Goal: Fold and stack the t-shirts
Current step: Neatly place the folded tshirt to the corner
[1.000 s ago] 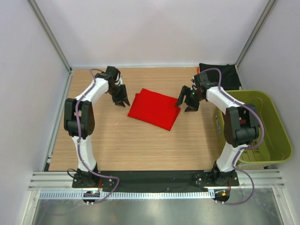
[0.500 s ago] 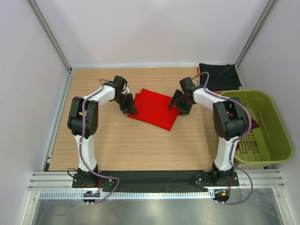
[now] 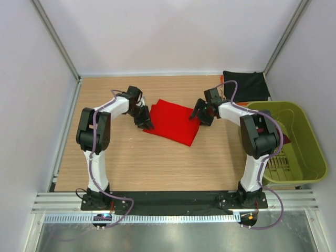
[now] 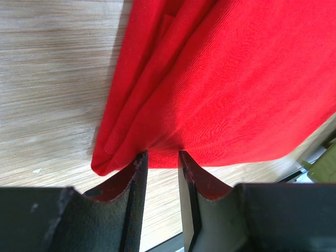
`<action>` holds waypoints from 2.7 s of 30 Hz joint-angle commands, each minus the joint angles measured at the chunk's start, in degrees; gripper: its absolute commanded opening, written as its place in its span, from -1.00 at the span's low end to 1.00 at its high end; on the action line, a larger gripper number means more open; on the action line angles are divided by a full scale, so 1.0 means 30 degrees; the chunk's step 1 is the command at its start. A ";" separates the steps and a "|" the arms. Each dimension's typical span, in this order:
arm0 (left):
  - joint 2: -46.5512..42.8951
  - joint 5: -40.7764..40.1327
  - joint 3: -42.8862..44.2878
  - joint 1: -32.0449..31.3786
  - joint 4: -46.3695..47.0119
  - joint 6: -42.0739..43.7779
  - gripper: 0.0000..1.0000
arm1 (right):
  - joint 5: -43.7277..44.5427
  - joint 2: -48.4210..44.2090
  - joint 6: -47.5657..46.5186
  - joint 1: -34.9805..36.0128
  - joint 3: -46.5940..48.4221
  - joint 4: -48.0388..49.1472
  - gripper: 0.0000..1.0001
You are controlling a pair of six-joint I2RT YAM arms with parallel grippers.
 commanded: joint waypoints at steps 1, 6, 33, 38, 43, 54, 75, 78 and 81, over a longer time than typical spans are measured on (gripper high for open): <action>-0.0111 -0.0305 -0.0171 0.0027 0.0477 0.0278 -0.38 | -0.1121 0.0118 -0.0655 -0.0039 -0.1461 0.2380 0.37; 0.0472 -0.0421 0.0382 0.0085 -0.0164 -0.0073 -0.38 | -0.2089 -0.0086 -0.0948 -0.0273 -0.3014 0.4110 -0.09; -0.3422 -0.4348 -0.2515 0.0408 -0.2863 0.0893 -0.28 | 0.7312 0.3367 -1.4599 -0.3319 1.4110 -0.9363 -0.98; -0.2778 -0.4349 -0.2164 0.0408 -0.3125 0.1098 -0.29 | 0.7373 0.4363 -1.5828 -0.4198 1.6606 -0.9509 -0.98; -0.2308 -0.4085 -0.1344 0.0408 -0.3712 0.1098 -0.31 | 0.7257 0.5332 -1.7060 -0.4784 1.9448 -0.9774 -0.98; -0.2191 -0.3059 -0.1841 -0.0147 -0.3741 -0.0044 -0.32 | 0.6293 0.7966 -1.7795 -0.7126 2.4425 -0.8516 -0.98; -0.1605 -0.4202 -0.1753 -0.1496 -0.4533 -0.0835 -0.34 | 0.2745 1.1484 -1.6272 -1.0000 2.7596 -0.2394 -0.98; -0.1546 -0.4201 -0.1548 -0.1613 -0.4621 -0.0981 -0.34 | 0.2833 1.1515 -1.6037 -1.0058 2.7772 -0.2039 -0.99; -0.1458 -0.4202 -0.1343 -0.1759 -0.4708 -0.1069 -0.35 | 0.2077 1.0755 -1.5598 -1.0059 2.7015 -0.1749 -0.99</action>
